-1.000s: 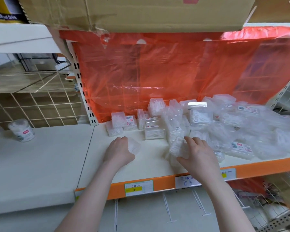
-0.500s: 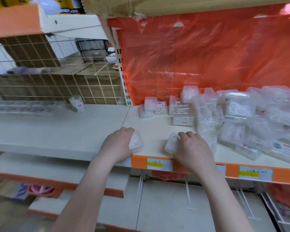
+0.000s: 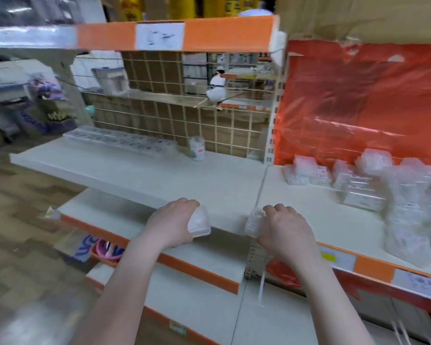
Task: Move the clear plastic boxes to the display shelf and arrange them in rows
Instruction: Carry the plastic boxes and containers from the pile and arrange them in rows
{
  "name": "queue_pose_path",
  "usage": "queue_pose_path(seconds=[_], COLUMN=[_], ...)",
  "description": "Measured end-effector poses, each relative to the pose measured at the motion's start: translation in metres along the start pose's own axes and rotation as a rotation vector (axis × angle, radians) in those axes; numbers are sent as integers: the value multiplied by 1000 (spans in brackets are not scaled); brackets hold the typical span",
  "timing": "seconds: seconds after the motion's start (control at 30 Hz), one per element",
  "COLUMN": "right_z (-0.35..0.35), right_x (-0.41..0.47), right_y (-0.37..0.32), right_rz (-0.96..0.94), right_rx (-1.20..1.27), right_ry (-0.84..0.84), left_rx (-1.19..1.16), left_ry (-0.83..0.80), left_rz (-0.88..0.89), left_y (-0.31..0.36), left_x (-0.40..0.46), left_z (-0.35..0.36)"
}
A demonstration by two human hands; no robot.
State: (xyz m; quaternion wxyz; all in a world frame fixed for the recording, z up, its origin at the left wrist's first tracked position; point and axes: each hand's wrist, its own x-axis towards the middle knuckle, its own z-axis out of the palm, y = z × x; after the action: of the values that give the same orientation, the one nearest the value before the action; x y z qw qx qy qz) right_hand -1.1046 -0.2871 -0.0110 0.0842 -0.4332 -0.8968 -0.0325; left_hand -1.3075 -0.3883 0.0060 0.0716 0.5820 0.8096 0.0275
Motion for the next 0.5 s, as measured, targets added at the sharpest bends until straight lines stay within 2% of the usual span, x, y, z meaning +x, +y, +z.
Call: queue_pose_path(seconds=[0.3, 0.5], right_z=[19, 18], right_x=[34, 61], right_y=[-181, -266], right_rz=[-95, -169], right_rx=[63, 85], right_ry=[15, 10], left_rx=[-70, -89], left_ry=[33, 14], left_rz=[-111, -212], left_y=[-180, -265], left_x=[-56, -73], left_z=[-19, -30])
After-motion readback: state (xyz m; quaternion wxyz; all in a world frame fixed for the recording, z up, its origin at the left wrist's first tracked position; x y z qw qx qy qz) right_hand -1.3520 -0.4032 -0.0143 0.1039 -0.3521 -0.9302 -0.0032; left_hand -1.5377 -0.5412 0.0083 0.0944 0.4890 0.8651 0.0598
